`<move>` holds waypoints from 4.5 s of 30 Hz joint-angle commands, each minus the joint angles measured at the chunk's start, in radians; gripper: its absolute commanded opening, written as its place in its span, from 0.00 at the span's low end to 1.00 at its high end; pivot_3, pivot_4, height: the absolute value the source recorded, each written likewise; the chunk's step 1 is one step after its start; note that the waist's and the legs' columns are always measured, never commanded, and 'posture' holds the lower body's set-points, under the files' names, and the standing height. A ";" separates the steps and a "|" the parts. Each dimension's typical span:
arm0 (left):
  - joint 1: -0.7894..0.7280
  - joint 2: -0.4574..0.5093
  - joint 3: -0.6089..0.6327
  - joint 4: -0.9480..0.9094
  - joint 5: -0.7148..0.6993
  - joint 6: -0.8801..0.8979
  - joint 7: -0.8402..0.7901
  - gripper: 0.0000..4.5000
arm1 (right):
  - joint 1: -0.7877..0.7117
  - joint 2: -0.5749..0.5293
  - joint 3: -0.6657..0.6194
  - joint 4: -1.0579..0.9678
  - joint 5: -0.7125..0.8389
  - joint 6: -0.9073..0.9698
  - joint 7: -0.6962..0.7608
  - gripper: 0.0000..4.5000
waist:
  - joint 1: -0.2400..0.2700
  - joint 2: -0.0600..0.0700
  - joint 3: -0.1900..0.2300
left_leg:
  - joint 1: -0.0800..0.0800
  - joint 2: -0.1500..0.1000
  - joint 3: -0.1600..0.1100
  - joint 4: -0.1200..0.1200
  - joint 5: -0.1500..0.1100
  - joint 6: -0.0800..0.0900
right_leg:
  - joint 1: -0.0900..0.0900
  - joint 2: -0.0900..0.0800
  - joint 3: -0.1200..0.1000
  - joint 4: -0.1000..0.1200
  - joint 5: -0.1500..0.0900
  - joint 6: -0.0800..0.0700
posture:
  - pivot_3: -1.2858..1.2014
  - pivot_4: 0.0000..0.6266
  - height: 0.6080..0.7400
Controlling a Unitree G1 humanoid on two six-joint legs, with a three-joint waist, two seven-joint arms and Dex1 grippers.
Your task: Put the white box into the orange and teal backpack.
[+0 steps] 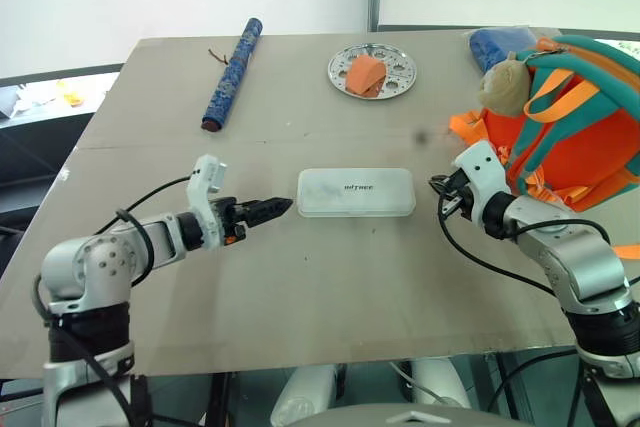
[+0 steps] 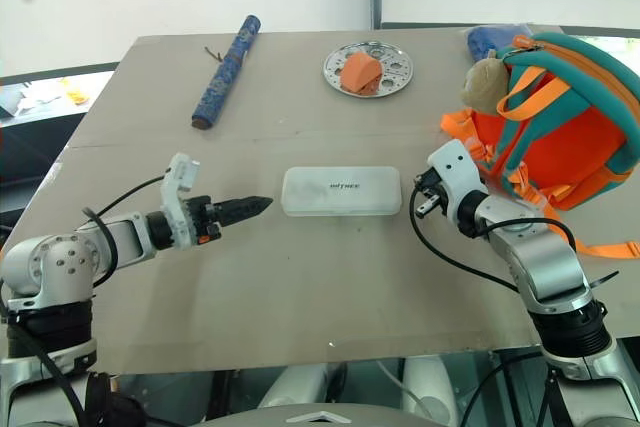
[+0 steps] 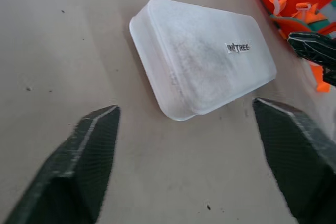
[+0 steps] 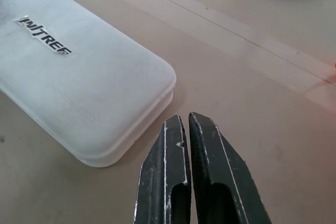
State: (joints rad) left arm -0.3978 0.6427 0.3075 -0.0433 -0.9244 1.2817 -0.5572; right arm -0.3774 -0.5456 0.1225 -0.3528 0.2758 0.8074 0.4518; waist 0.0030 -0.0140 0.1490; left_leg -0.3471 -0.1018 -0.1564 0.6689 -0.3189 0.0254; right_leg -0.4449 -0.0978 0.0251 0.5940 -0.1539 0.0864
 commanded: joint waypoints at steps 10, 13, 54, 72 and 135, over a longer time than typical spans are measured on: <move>-0.165 -0.030 -0.191 0.256 0.145 -0.070 -0.124 0.99 | -0.096 0.038 0.122 0.145 -0.087 -0.049 0.074 0.00 | -0.020 0.000 0.000 | 0.000 0.000 0.001 -0.001 0.000 0.000 | -0.001 0.000 0.000 0.000 0.000 -0.001 | 0.52 0.24 0.98; -0.176 -0.036 -0.216 0.275 0.161 -0.075 -0.168 0.99 | -0.130 0.091 0.173 0.174 -0.093 -0.077 0.103 0.00 | -0.018 0.000 -0.001 | 0.001 0.001 0.000 0.000 0.000 -0.001 | -0.001 0.000 0.000 0.001 0.001 -0.001 | 0.52 0.24 0.98; -0.200 -0.297 0.168 0.233 -0.012 0.020 0.033 0.63 | -0.003 0.127 -0.665 -0.309 0.199 0.430 -0.239 0.89 | -0.011 -0.002 -0.001 | 0.001 0.001 0.003 0.001 0.000 -0.001 | -0.001 0.000 0.001 0.002 0.001 -0.002 | 0.52 0.24 0.98; -0.171 -0.297 0.232 0.200 -0.016 -0.149 0.037 0.62 | -0.226 0.035 -0.341 0.087 0.098 -0.190 0.020 0.00 | -0.021 -0.001 -0.001 | 0.001 0.003 0.009 0.000 0.000 0.000 | -0.003 -0.001 -0.003 -0.001 0.005 -0.003 | 0.52 0.24 0.98; -0.394 -0.604 -0.666 0.477 0.879 -1.226 -0.426 0.62 | -0.050 -0.184 -0.314 -0.199 0.657 0.013 0.326 0.00 | 0.020 -0.003 -0.001 | -0.001 0.002 0.011 0.004 -0.002 0.003 | 0.000 -0.006 -0.017 -0.004 0.009 -0.003 | 0.52 0.24 0.98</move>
State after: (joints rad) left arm -0.7860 0.0793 -0.2083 0.3911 -0.1249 0.0142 -0.9579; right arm -0.4000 -0.7412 -0.1916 -0.4840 0.8915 0.8288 0.7918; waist 0.0231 -0.0169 0.1479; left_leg -0.3483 -0.0999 -0.1452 0.6730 -0.3205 0.0281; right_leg -0.4449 -0.1038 0.0080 0.5897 -0.1451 0.0829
